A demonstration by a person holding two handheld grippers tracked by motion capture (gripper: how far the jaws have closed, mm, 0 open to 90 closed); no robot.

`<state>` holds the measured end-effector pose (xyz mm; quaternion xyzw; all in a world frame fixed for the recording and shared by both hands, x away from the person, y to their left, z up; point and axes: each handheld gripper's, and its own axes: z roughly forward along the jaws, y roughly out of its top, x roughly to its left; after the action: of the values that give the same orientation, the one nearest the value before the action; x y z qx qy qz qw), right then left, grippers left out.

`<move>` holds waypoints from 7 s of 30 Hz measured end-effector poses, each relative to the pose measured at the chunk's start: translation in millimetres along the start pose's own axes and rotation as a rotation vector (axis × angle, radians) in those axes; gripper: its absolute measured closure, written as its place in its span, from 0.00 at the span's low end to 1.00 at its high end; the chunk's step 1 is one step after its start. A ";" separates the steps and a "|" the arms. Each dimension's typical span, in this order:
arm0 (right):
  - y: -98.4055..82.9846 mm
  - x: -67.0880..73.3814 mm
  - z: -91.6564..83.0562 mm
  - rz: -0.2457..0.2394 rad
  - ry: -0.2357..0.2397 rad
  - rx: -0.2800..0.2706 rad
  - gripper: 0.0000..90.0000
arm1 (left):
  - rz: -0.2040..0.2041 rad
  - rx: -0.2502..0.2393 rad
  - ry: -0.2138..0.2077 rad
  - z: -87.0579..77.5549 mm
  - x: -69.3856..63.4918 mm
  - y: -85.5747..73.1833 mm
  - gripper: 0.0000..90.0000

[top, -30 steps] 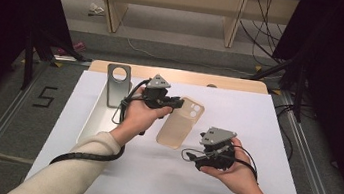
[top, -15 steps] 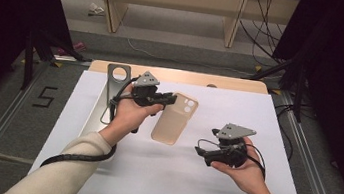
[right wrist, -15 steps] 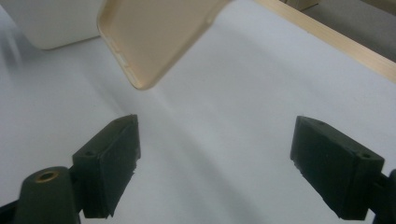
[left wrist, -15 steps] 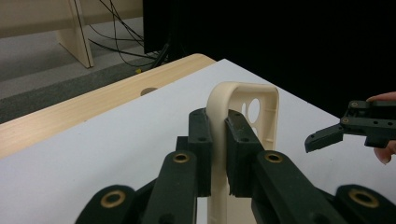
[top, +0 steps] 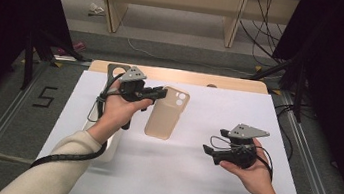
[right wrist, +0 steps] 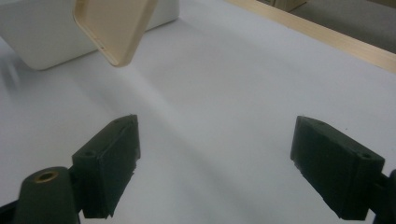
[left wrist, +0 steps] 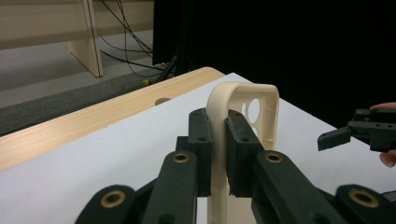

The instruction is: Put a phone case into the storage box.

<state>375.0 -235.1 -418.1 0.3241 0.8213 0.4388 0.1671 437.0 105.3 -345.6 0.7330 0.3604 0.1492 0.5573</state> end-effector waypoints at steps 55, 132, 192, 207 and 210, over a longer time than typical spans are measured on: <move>-12.7 -12.1 -15.0 0.143 -0.034 -0.062 0.18 | -0.022 -0.090 0.125 -70.5 70.8 29.9 0.91; -14.4 -15.4 -15.6 0.167 -0.039 -0.070 0.20 | -0.065 -0.112 0.227 -69.5 149.3 6.7 0.91; -14.9 -16.3 -13.6 0.162 -0.031 -0.065 0.20 | -0.090 -0.062 0.242 -38.3 171.9 -32.3 0.91; -14.7 -16.0 -13.6 0.160 -0.030 -0.066 0.20 | -0.095 -0.043 0.244 -34.1 173.9 -39.3 0.91; -14.7 -15.9 -13.6 0.159 -0.031 -0.066 0.20 | -0.096 -0.042 0.244 -34.0 174.3 -39.9 0.90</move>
<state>373.3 -260.2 -422.8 0.3894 0.7752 0.4727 0.1547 522.7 255.3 -403.1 0.6794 0.4570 0.2178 0.5311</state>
